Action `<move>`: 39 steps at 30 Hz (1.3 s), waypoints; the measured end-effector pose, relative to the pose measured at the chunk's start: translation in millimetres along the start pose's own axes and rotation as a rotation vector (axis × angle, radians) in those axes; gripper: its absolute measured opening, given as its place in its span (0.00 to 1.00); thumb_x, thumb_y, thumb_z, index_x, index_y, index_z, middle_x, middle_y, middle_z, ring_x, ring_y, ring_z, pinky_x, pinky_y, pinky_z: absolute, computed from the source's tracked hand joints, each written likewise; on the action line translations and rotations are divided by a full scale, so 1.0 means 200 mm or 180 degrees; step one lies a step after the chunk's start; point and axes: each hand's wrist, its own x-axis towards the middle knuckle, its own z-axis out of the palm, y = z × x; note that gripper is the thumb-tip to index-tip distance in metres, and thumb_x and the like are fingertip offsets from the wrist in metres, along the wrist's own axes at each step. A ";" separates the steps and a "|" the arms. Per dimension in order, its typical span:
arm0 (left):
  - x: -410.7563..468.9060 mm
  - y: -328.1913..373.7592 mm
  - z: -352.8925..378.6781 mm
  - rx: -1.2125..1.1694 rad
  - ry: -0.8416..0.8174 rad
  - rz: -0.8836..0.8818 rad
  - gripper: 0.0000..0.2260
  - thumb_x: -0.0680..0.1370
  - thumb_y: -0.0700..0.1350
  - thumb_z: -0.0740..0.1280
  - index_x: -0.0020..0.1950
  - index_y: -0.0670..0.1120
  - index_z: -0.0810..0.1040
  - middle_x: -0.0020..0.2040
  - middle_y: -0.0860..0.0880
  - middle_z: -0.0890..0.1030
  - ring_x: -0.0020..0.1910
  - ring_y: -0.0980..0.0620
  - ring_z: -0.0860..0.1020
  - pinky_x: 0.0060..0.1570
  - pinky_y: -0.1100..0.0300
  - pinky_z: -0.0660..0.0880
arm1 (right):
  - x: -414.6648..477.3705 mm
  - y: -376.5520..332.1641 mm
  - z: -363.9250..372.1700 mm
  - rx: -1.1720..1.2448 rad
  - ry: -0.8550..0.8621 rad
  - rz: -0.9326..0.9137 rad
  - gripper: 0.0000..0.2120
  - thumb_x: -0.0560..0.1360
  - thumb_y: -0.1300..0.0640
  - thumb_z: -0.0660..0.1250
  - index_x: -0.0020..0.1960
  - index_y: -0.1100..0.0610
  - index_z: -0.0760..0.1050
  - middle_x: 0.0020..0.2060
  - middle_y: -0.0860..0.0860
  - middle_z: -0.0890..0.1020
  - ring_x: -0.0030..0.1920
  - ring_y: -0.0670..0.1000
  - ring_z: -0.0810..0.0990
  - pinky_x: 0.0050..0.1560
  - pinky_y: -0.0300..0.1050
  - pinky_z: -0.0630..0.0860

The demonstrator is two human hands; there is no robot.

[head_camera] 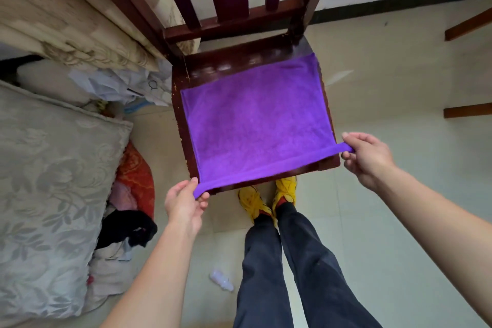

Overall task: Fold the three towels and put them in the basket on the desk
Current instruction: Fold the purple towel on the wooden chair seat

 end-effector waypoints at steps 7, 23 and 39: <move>0.10 0.44 0.22 -0.0469 -0.0739 -0.0120 0.05 0.79 0.35 0.63 0.43 0.41 0.74 0.35 0.46 0.75 0.33 0.55 0.75 0.27 0.68 0.74 | 0.15 -0.36 0.27 0.0469 -0.0523 0.0267 0.08 0.77 0.65 0.59 0.45 0.56 0.75 0.37 0.52 0.79 0.28 0.44 0.80 0.27 0.34 0.75; 0.46 0.77 0.56 0.2439 0.0304 0.2287 0.11 0.78 0.45 0.66 0.36 0.47 0.73 0.34 0.48 0.74 0.36 0.50 0.71 0.33 0.61 0.65 | 0.63 -0.56 0.61 -0.1796 0.0274 -0.1421 0.07 0.73 0.55 0.70 0.37 0.52 0.75 0.39 0.51 0.80 0.39 0.49 0.77 0.40 0.43 0.75; 0.35 0.69 0.76 0.2396 -0.0113 0.3473 0.05 0.74 0.41 0.65 0.49 0.45 0.79 0.40 0.47 0.79 0.38 0.51 0.76 0.40 0.58 0.73 | 0.42 -0.58 0.82 -0.2289 0.0035 -0.2455 0.06 0.72 0.55 0.64 0.48 0.51 0.77 0.43 0.51 0.83 0.45 0.54 0.82 0.47 0.47 0.77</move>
